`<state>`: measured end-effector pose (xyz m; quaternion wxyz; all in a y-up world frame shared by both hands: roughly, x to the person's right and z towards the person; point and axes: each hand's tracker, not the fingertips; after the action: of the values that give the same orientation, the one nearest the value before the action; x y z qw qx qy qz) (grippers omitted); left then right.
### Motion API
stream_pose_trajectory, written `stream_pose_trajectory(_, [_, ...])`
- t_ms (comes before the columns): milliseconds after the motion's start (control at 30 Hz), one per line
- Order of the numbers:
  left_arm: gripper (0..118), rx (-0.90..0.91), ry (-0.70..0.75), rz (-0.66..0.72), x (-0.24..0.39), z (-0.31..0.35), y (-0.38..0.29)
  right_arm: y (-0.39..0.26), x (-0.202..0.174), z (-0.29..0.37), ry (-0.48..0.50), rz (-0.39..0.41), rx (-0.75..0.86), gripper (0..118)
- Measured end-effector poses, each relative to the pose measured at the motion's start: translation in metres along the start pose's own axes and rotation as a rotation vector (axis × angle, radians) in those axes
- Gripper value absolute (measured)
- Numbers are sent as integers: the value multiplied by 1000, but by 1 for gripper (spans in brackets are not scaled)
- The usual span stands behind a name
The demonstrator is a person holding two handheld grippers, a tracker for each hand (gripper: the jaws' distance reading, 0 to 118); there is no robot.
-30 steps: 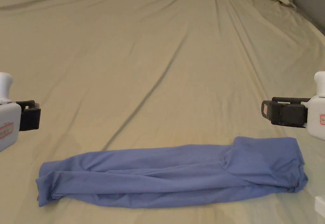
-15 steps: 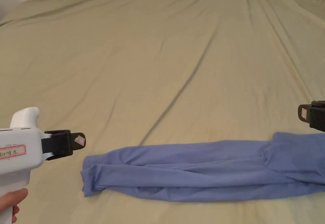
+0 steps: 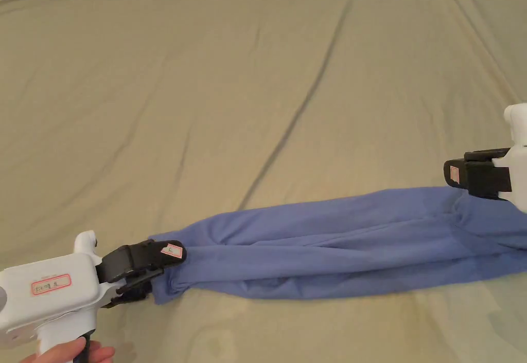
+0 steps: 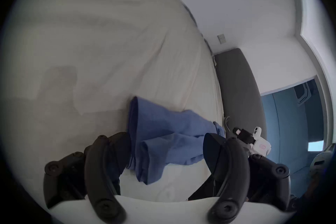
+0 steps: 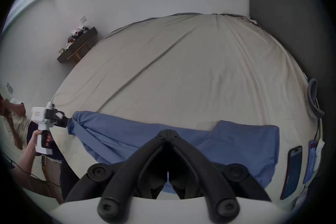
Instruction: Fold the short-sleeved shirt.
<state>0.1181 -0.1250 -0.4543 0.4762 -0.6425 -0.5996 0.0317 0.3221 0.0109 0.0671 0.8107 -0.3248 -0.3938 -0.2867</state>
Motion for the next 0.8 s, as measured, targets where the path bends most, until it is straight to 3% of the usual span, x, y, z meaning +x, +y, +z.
stream_pose_trajectory(100, [91, 67, -66, -159, 19, -15, 0, 6, -2, -5, 16, 0, 3, 2])
stream_pose_trajectory(133, [87, 88, -20, -158, 24, -15, -1, 7, -3, -7, 18, -2, 4, 2])
stream_pose_trajectory(167, [60, 98, 7, -162, 25, -16, -1, 8, -2, -8, 21, -3, 2, 2])
stream_pose_trajectory(200, [12, 83, 1, -145, 22, -19, 2, 9, -2, -9, 23, -2, 0, 2])
stream_pose_trajectory(233, [12, 86, 9, -79, 20, -18, 0, 9, -3, -11, 22, 2, -3, 2])
stream_pose_trajectory(267, [12, 63, -27, -97, 20, -14, 1, 9, -3, -12, 21, 7, -6, 2])
stream_pose_trajectory(400, [12, 79, 49, -122, 25, 20, 0, 10, -2, -14, 10, 28, -9, 2])
stream_pose_trajectory(500, [12, 123, 195, -169, 37, 53, 1, 12, 2, -17, 22, 29, -4, 2])
stream_pose_trajectory(600, [12, 143, 502, -296, 72, 73, 2, 13, 5, -21, 30, 33, 0, 2])
stream_pose_trajectory(667, [12, 127, 626, -377, 99, 78, 3, 12, 10, -22, 41, 29, 0, 2])
stream_pose_trajectory(733, [12, 103, 617, -345, 123, 76, 1, 12, 16, -21, 63, 21, -4, 2])
stream_pose_trajectory(800, [12, 119, 710, -446, 153, 64, -3, 10, 21, -17, 62, 27, 5, 2])
